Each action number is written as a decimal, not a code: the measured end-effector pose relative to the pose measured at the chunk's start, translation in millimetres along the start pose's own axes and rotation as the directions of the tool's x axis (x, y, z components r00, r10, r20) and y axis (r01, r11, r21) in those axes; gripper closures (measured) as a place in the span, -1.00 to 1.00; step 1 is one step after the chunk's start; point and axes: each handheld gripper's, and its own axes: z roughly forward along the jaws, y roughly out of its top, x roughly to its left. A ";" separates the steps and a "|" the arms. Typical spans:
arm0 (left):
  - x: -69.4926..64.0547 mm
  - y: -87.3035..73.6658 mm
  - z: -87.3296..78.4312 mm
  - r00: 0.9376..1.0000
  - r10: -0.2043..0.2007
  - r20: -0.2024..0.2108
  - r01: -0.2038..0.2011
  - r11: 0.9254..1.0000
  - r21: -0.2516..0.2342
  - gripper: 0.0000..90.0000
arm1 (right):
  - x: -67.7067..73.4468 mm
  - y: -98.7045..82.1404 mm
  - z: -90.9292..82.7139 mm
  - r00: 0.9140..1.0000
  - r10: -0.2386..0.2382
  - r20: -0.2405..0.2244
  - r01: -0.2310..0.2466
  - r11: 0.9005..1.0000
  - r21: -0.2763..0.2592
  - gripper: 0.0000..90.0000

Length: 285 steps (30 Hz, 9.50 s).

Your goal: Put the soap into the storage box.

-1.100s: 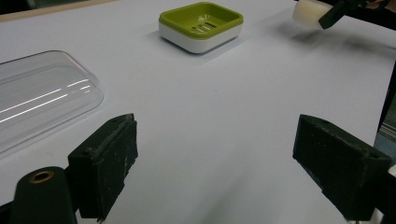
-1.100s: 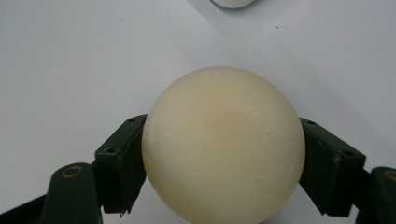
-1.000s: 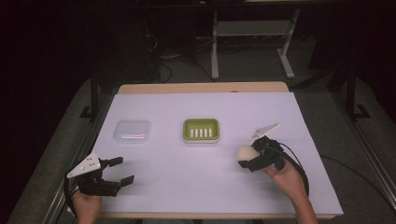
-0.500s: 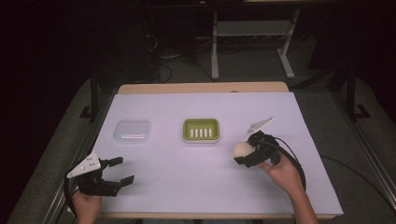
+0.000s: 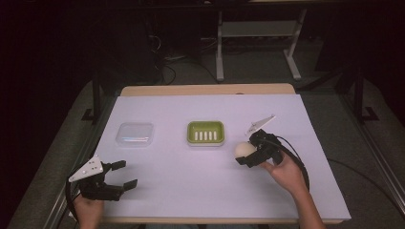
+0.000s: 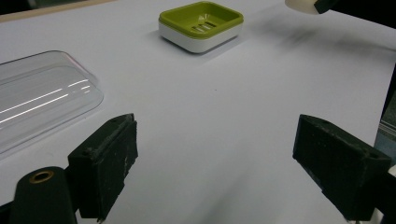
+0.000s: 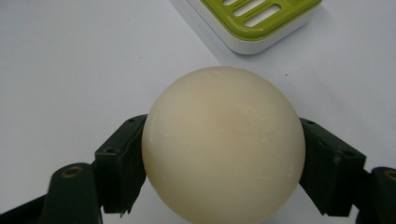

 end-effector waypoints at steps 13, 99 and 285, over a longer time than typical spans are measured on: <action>1.2 0.2 -0.1 1.000 -0.001 -0.001 0.001 1.000 0.001 -0.71 | 2.8 24.9 4.9 0.999 -0.036 0.006 0.036 0.999 0.003 -0.48; 2.8 0.5 -1.6 1.000 -0.020 0.000 0.020 1.000 -0.009 -0.71 | -4.7 134.5 54.6 0.991 -0.133 -0.017 0.133 0.991 0.022 -0.48; 1.2 1.4 2.1 1.000 0.002 0.020 -0.002 1.000 0.011 -0.71 | -14.7 56.2 24.6 0.998 0.001 -0.057 -0.003 1.000 -0.026 -0.44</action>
